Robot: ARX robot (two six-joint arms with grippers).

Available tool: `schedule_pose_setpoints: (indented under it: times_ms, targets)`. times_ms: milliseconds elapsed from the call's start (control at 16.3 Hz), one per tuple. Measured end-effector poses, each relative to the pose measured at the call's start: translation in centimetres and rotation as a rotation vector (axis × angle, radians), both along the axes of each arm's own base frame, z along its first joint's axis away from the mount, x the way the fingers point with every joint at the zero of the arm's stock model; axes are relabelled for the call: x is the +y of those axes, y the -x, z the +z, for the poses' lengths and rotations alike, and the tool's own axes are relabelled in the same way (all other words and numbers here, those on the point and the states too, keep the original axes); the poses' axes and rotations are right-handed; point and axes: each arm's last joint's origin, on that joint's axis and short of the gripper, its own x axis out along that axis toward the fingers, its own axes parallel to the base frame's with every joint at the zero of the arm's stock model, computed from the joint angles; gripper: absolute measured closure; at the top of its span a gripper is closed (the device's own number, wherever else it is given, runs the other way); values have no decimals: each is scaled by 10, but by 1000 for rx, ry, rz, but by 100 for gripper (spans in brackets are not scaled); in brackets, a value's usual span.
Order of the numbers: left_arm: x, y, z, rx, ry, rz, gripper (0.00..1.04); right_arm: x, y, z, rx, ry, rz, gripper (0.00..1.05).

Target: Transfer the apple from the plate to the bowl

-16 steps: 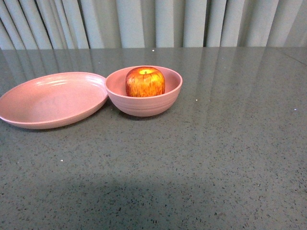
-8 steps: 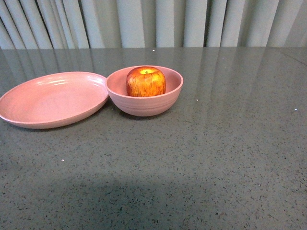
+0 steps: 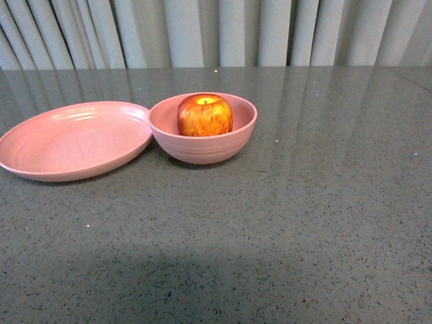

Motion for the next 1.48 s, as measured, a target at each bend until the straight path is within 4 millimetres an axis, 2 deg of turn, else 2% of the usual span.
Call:
schedule_pose_setpoints:
  times_ms: [676,984,1107,1168,1476]
  targets:
    - [0,19,-25,-10,0,-2,104,0,0,0,0,0,0,7]
    - [0,24,-25,-16,0,0,104,0,0,0,0,0,0,7]
    - [0,34,-31,28,0,2,104,0,0,0,0,0,0,7]
    - [0,35,-26,-26,-1,-2,104,0,0,0,0,0,0,7]
    - [0,35,-29,-2,-1,0,104,0,0,0,0,0,0,7]
